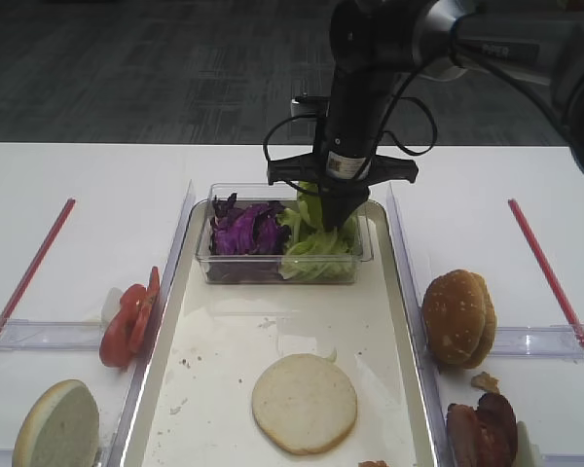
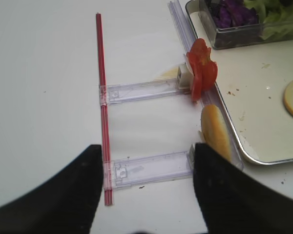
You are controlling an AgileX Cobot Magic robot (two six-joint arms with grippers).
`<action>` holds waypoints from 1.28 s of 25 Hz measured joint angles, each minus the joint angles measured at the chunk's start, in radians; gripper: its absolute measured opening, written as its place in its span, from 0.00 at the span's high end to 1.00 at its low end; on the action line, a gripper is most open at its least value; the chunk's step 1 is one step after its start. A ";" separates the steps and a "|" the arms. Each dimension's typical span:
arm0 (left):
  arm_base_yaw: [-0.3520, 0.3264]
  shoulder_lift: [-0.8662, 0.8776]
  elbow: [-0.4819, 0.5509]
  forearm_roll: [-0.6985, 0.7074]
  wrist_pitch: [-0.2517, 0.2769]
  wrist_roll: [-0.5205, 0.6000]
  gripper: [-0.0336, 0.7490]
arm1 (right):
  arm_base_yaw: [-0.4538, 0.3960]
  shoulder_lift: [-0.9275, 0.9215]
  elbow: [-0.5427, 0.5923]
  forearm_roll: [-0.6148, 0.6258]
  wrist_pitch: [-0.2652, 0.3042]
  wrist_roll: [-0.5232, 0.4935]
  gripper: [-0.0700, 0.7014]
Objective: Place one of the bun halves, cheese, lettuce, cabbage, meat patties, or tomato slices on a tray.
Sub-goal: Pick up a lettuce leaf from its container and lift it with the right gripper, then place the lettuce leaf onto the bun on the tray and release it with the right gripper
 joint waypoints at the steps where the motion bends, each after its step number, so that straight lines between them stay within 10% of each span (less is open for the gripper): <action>1: 0.000 0.000 0.000 0.000 0.000 0.000 0.46 | 0.000 0.000 0.000 0.000 0.000 -0.002 0.84; 32: 0.000 0.000 0.000 0.000 0.000 0.000 0.46 | 0.000 -0.228 0.140 0.097 0.005 -0.120 0.86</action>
